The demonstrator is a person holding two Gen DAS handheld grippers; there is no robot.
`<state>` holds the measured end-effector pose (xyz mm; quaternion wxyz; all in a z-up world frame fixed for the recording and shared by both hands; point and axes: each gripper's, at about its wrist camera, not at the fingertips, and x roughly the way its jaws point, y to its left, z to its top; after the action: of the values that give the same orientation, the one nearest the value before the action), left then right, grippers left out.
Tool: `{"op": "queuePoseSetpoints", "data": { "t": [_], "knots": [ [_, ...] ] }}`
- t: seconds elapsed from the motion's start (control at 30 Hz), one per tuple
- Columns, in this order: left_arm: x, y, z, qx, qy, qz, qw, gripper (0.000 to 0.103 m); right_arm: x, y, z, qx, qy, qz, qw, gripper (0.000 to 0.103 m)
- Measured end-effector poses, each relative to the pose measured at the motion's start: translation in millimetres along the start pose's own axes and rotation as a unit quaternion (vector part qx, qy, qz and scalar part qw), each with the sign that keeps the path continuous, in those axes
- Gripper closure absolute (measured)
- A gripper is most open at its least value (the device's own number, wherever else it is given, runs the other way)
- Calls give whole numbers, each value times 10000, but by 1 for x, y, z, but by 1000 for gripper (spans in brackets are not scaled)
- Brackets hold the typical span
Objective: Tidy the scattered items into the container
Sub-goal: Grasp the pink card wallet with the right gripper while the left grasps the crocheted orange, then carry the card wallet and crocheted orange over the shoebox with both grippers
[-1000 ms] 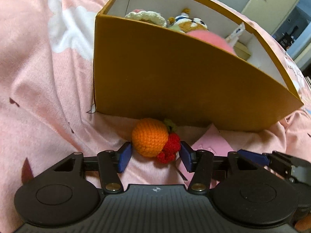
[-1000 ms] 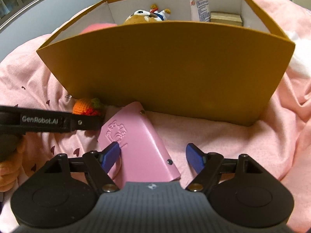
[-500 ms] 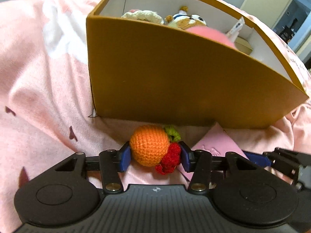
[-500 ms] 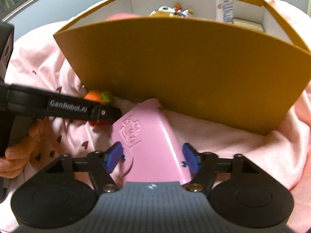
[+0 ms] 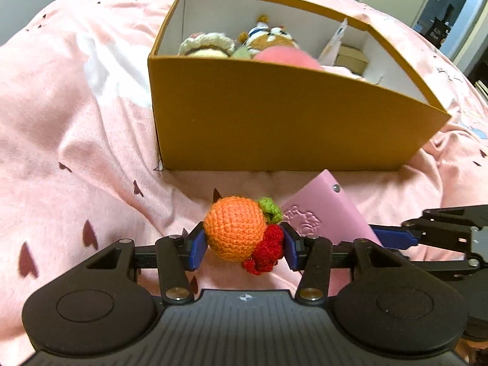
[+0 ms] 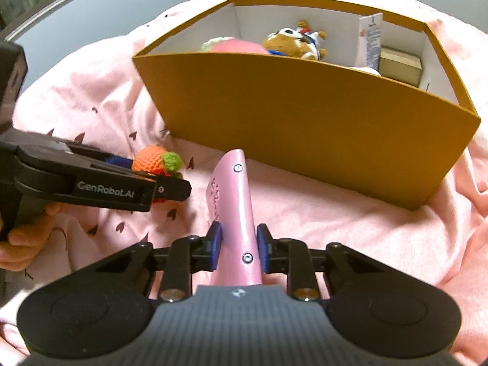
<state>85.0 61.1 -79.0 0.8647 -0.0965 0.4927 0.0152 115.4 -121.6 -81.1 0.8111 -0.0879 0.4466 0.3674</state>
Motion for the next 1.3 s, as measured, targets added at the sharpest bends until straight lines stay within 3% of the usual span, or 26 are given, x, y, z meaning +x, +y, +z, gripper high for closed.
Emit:
{"op": "queuePoseSetpoints", "data": {
  "t": [0.17,0.37,0.67,0.87,1.1,1.3],
  "knots": [
    [-19,-6,3,100,-220,-98,9997,45,-5,4,0,139,25,136,9998,83],
    [-44,-14,7,274,-534,-253,9979,45,-39,-2,1,569,-131,329,9978,84],
    [-79,-25,23,629,-888,-557,9925,45,-103,-7,30,836,-895,364,9918,84],
    [-97,-29,50,939,-1286,-475,9861,45,-136,-16,65,791,-1533,173,9849,84],
    [-93,-30,90,1105,-1564,-311,9810,45,-124,-47,99,1261,-1897,26,9737,84],
    [-71,-31,115,1239,-1451,-213,9814,46,-75,-83,110,2081,-1608,93,9648,84]
  ]
}}
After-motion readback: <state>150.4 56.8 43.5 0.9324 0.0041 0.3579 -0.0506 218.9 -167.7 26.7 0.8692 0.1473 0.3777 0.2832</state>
